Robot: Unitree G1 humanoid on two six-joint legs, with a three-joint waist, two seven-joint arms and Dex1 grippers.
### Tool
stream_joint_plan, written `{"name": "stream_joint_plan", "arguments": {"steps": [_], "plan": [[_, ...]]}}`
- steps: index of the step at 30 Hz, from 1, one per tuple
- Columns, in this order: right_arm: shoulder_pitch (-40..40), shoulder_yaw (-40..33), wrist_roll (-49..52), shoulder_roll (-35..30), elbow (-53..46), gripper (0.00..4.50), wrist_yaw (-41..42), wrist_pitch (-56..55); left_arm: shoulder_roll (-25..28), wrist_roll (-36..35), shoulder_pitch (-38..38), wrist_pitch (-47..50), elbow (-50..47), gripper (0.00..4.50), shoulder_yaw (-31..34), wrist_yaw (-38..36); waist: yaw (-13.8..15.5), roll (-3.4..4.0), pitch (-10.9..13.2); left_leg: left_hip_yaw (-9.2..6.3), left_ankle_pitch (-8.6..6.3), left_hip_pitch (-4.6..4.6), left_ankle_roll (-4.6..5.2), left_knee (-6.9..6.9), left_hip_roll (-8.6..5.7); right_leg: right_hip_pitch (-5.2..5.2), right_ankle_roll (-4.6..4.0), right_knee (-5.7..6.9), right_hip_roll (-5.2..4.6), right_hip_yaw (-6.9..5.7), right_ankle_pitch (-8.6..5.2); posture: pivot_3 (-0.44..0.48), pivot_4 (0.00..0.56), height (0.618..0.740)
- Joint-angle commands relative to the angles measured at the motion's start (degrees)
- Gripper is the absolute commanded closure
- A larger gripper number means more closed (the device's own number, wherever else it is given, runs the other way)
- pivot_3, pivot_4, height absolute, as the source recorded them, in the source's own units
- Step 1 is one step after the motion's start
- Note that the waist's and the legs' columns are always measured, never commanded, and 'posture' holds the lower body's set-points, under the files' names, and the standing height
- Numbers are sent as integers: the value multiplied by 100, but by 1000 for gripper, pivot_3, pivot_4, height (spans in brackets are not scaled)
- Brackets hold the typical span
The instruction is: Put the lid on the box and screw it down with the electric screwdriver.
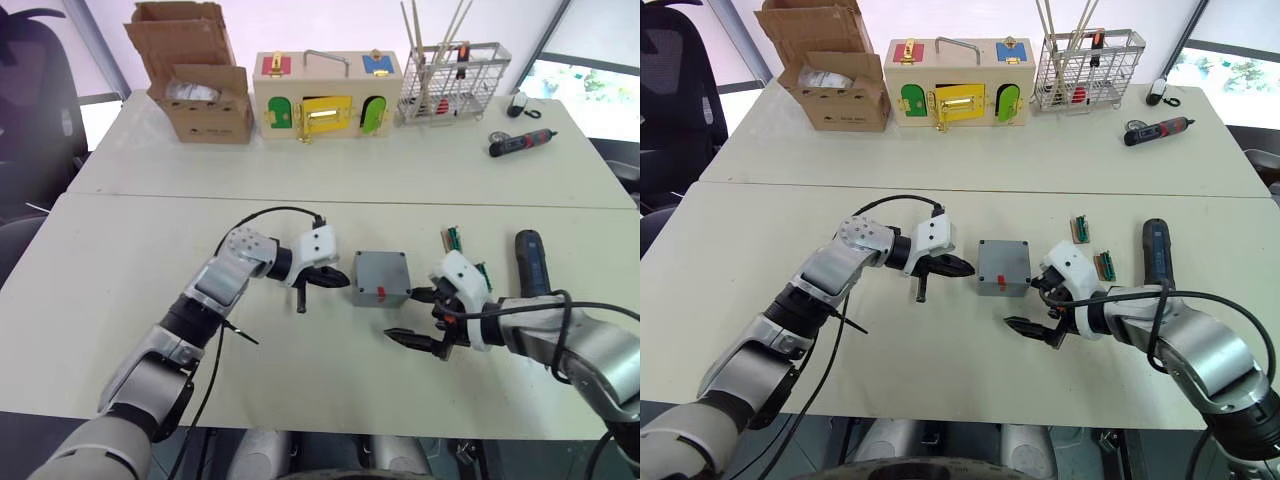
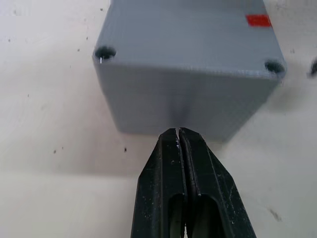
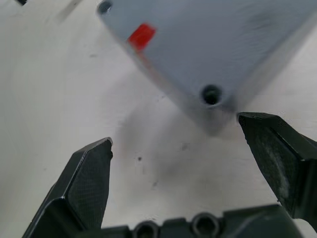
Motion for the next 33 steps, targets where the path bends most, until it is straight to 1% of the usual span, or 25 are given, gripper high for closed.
{"name": "stream_joint_plan", "arguments": {"steps": [1, 6, 10, 13, 14, 17, 20, 22, 23, 27, 33], "plan": [[-125, 117, 177, 157, -332, 43, 174, 10, -199, -65, -110, -100, 32, 4500, 91, 76, -3, 0, 0, 0, 0, 0, 0, 0, 0, 0, 0, 1, 0, 0, 0, 0, 150, 694], [-29, 217, 394, 474, -885, 43, -12, 343, -251, 113, -181, -371, 275, 4500, 35, 73, -1, 0, 0, -2, 0, 0, 1, 0, 1, -2, 0, 3, 2, 0, 0, 0, 150, 694], [90, 71, 476, 548, -1137, 43, -179, 580, -181, 239, -162, -525, 369, 4500, 14, 70, 22, -1, 0, -2, 0, 0, 0, 1, -1, -1, 0, 3, -1, 0, 0, 0, 150, 694], [402, -387, 489, 160, -1361, 43, -180, 721, 43, 407, -102, -665, 374, 4500, 6, 71, 19, -1, -1, -1, -1, 0, 3, 6, -4, 2, 0, 2, -3, 1, 0, 0, 150, 694], [538, -581, 368, -115, -1333, 43, -119, 694, 165, 398, -48, -622, 283, 4500, 52, 18, 5, -1, 0, -1, -2, 0, 4, 5, -4, 1, 0, 2, -3, 1, 0, 0, 150, 694], [783, -950, 121, -702, -1113, 43, 66, 483, 514, 356, 133, -468, -89, 4500, 76, -177, -14, -1, -2, -1, -7, 0, 11, 2, -2, -1, 0, 2, -2, 1, 0, 0, 150, 694], [750, -1047, -144, -971, -750, 43, 218, 126, 855, 312, 366, -277, -627, 4500, 17, -405, -13, -1, -2, -1, -12, 2, 20, 0, 3, -2, 0, 5, 1, 1, 0, 0, 150, 694], [646, -1028, -318, -1010, -485, 43, 317, -165, 972, 221, 499, -77, -987, 4500, 12, -515, -10, -1, -2, -1, -10, 2, 17, -1, 5, -3, 0, 7, 3, 1, 0, 0, 150, 694], [620, -1016, -371, -1006, -407, 43, 358, -267, 993, 192, 537, -7, -1097, 4500, 13, -533, -9, -1, -2, -1, -10, 2, 17, -1, 5, -3, 0, 7, 2, 1, 0, 0, 150, 694], [115, -545, -988, -1044, 345, 43, 747, -1221, 950, -60, 750, 458, -1646, 4500, -21, -647, 1, -1, -2, 2, -9, 1, 17, 5, 3, 0, 0, 7, 0, 1, 0, 0, 150, 694], [-588, 230, -1839, -953, 1483, 43, 1526, -2536, 648, -61, 816, 631, -1777, 4500, -176, -474, -13, -1, -2, 6, 0, 1, -1, 5, 1, 0, 0, 7, 2, 1, 0, 0, 150, 694]]}}
